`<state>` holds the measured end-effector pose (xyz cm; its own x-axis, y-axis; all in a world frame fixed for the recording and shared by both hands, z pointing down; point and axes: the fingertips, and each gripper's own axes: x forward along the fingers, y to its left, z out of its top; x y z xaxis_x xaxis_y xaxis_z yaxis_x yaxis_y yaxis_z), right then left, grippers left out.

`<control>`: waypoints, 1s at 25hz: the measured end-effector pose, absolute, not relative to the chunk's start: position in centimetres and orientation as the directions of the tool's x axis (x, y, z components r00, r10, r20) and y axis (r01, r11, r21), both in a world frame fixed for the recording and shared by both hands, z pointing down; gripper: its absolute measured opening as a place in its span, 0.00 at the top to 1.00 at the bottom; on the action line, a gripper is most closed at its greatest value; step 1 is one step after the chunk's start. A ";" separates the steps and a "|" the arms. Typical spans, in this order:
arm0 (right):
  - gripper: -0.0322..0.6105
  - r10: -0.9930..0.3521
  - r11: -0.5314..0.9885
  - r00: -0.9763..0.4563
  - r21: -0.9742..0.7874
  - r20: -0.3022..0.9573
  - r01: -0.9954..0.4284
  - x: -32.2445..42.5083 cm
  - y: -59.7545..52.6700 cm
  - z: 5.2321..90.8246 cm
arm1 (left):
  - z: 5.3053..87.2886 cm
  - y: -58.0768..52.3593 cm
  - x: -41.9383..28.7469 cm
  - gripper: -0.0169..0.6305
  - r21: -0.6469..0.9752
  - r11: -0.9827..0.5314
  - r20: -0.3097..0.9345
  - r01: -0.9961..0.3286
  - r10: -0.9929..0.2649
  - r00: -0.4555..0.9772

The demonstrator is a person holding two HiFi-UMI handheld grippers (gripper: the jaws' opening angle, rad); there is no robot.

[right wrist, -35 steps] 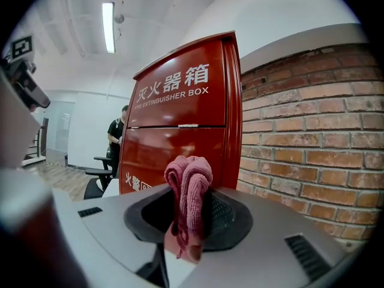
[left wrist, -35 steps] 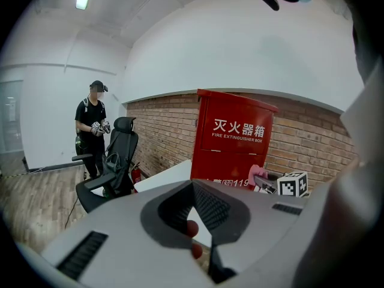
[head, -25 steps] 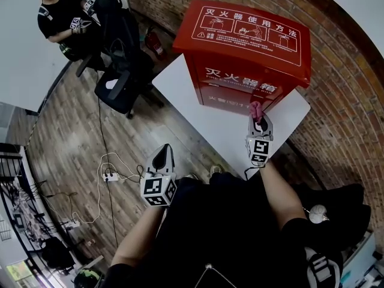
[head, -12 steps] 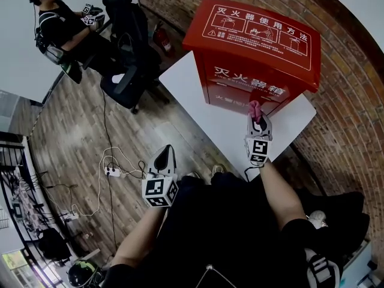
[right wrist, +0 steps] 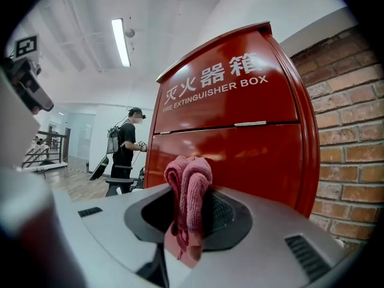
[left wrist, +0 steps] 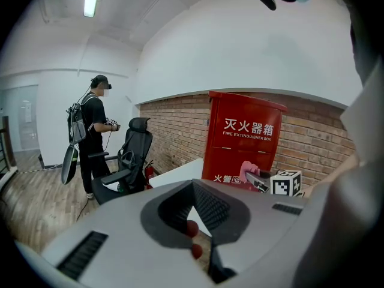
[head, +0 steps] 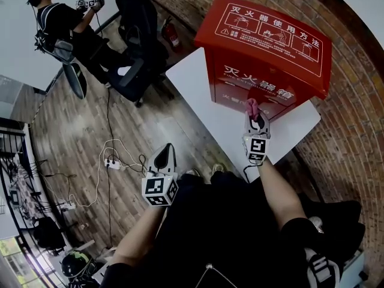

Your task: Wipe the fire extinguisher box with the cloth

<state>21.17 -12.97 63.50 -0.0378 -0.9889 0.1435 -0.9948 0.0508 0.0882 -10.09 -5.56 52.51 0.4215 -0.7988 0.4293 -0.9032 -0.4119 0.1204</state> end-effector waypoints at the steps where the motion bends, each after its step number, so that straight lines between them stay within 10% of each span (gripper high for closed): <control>1: 0.78 -0.988 0.058 -0.045 0.089 0.145 -0.994 20.9 -13.2 63.5 | 52.5 -5.5 -10.2 0.93 0.120 -0.408 0.429 -0.905 -0.801 0.418; 25: 0.78 -0.969 0.212 -0.191 0.128 0.159 -0.969 13.2 -18.5 62.2 | 52.3 -6.3 -13.6 0.93 0.127 -0.335 0.427 -0.934 -0.831 0.356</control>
